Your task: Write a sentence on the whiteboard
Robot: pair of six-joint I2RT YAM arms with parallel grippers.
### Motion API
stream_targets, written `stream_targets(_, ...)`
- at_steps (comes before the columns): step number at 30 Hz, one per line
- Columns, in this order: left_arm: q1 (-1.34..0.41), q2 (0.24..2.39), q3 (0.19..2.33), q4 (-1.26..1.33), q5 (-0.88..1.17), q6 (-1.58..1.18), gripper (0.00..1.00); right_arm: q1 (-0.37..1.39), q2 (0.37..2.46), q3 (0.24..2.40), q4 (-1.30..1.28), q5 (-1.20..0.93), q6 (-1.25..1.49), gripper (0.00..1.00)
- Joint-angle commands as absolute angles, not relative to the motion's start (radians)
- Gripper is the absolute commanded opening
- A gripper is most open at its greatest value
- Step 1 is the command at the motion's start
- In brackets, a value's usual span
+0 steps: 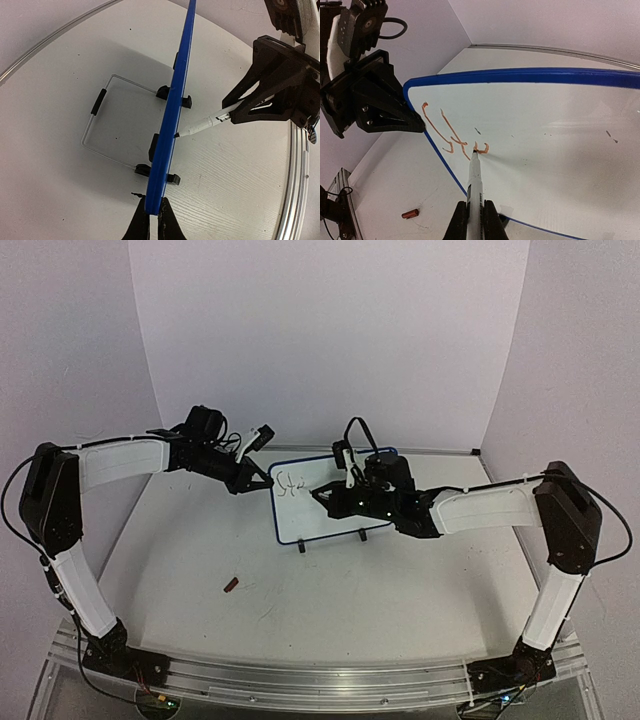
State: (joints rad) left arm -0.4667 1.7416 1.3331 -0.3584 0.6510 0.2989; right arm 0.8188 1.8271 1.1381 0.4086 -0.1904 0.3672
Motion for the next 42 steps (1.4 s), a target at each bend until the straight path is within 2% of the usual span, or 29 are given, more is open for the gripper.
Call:
stream_targets(1, -0.477, 1.761, 1.345, -0.415, 0.611, 0.334, 0.00, 0.817, 1.835, 1.134, 0.416, -0.155, 0.366, 0.00)
stream_targets(42, -0.479, 1.761, 1.345, -0.416, 0.607, 0.335, 0.00, 0.817, 1.792, 1.111, 0.396, -0.088, 0.360, 0.00)
